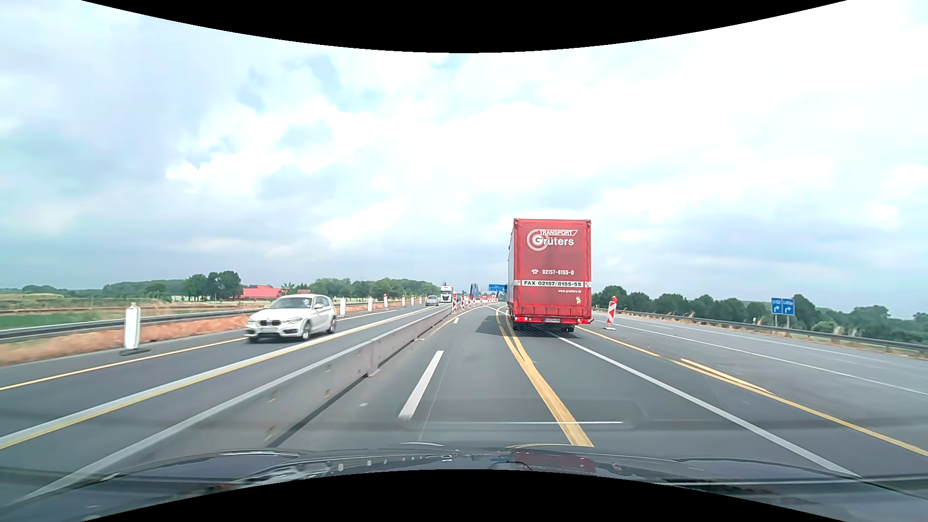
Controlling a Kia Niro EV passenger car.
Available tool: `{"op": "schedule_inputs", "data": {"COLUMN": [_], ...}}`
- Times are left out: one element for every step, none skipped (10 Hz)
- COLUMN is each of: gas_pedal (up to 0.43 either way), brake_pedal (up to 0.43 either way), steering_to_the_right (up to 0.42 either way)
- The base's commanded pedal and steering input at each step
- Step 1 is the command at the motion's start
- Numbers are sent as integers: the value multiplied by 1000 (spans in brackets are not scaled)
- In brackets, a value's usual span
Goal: Follow the waypoints while adhering to traffic rules and regulations
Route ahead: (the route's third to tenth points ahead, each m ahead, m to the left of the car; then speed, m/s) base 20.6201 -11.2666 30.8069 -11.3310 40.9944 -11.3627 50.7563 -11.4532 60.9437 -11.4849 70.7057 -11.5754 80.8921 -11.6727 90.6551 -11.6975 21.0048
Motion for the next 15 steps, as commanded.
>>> {"op": "schedule_inputs", "data": {"gas_pedal": [260, 260, 260, 260, 260, 260, 260, 260, 260, 260, 260, 260, 260, 260, 260], "brake_pedal": [0, 0, 0, 0, 0, 0, 0, 0, 0, 0, 0, 0, 0, 0, 0], "steering_to_the_right": [10, 10, 10, 10, 10, 10, 10, 10, 10, 10, 10, 11, 12, 12, 12]}}
